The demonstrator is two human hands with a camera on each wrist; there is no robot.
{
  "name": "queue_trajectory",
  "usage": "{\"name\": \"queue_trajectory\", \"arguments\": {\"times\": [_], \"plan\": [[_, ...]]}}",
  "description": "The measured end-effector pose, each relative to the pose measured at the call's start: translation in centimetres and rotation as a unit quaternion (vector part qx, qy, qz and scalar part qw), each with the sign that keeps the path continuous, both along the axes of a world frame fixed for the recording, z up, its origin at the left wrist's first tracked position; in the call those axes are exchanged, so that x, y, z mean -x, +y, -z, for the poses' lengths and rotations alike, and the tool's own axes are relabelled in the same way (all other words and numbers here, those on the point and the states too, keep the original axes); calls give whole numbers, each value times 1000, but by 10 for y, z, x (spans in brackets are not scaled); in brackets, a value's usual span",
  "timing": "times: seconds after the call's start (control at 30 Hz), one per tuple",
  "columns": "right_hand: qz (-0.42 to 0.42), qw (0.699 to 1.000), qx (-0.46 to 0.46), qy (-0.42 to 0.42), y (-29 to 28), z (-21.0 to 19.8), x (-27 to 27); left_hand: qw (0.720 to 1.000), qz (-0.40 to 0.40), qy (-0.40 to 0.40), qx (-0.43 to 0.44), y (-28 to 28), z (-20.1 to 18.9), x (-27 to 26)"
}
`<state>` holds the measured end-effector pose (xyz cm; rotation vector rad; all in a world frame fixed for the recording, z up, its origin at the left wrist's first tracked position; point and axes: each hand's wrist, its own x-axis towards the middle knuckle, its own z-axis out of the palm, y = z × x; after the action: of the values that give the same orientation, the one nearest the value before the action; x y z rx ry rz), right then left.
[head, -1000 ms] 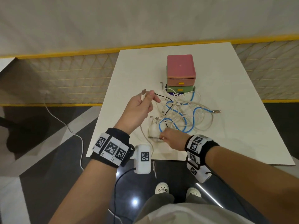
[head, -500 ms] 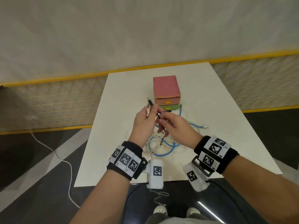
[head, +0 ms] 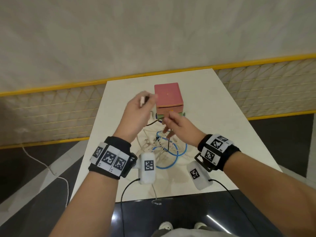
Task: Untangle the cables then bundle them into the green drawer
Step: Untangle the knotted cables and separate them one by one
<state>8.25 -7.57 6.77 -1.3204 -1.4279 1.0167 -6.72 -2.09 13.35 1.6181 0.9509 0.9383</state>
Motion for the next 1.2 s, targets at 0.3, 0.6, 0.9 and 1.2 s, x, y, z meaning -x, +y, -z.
{"name": "queue_trajectory", "arguments": {"times": [0.3,0.6,0.9,1.2], "plan": [[-35,998,-49,-1,-2,-8,5,913,134,368,-113,10,-15,12],[-25,993,19,-117,-14,14,-23,956,-116,190,-192,28,-31,39],[27,997,-36,-61,0,-18,-24,934,76,309,-164,12,-9,10],[-102,977,132,-133,-25,-10,-26,955,-19,243,-168,26,-5,23]]}}
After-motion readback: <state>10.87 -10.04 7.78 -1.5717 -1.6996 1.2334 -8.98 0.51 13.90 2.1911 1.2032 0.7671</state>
